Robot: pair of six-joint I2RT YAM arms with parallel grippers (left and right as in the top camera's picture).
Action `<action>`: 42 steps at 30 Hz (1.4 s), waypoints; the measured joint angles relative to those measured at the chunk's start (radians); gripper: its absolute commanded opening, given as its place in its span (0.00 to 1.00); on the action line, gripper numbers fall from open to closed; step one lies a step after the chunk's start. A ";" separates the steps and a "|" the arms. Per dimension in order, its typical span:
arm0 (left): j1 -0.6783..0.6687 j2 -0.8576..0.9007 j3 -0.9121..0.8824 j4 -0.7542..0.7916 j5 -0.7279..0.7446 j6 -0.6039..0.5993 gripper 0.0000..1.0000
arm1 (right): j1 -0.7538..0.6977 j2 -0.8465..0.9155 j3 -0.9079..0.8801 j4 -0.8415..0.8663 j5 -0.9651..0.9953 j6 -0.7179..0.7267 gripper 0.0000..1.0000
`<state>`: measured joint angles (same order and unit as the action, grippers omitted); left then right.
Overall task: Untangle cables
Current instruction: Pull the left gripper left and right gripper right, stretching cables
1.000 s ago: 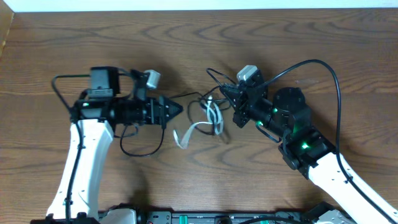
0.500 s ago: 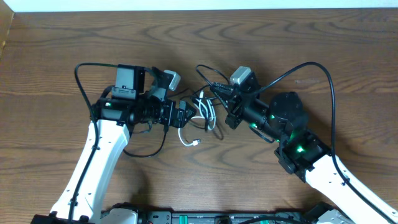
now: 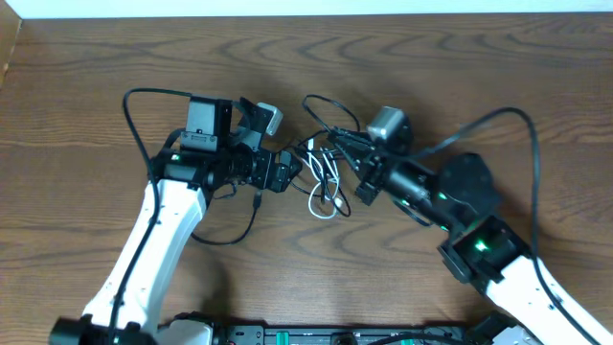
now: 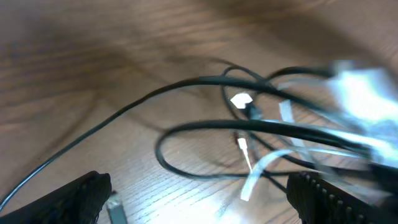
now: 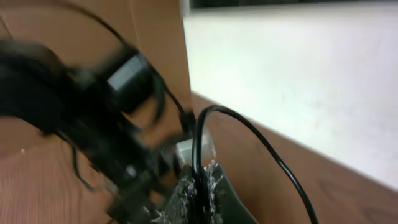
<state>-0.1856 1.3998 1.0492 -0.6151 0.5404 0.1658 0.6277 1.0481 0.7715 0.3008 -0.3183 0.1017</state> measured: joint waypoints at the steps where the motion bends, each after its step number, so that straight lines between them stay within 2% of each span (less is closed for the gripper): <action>1: 0.000 0.018 0.000 0.002 0.002 0.000 0.96 | 0.000 -0.015 0.000 0.000 0.003 0.000 0.01; 6: -0.017 0.100 0.000 0.054 0.045 0.000 0.95 | 0.000 -0.049 0.000 -0.007 0.027 0.000 0.01; 9: -0.047 0.125 0.000 0.117 0.066 -0.001 0.88 | 0.000 -0.046 0.000 -0.016 0.017 0.003 0.01; 11: -0.070 0.133 0.000 0.158 0.075 -0.005 0.71 | 0.000 -0.046 0.000 -0.014 0.000 0.014 0.01; 16: -0.118 0.134 0.000 0.249 0.086 0.000 0.08 | 0.000 -0.052 0.000 -0.011 -0.046 0.045 0.01; 22: -0.130 0.134 0.000 0.282 0.061 -0.019 0.07 | 0.000 -0.127 0.000 -0.012 -0.064 0.057 0.01; 29: -0.129 0.134 0.000 0.234 -0.078 -0.071 0.07 | -0.005 -0.218 0.000 -0.097 0.030 0.059 0.01; 35: -0.089 0.134 0.000 0.153 -0.164 -0.114 0.07 | -0.047 -0.243 0.000 -0.241 0.265 0.059 0.01; 42: 0.022 0.134 0.000 0.079 -0.247 -0.198 0.08 | -0.069 -0.269 0.000 -0.383 0.656 0.060 0.01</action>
<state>-0.1635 1.5337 1.0489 -0.5365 0.2932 -0.0319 0.5583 0.7792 0.7715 -0.0826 0.3374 0.1612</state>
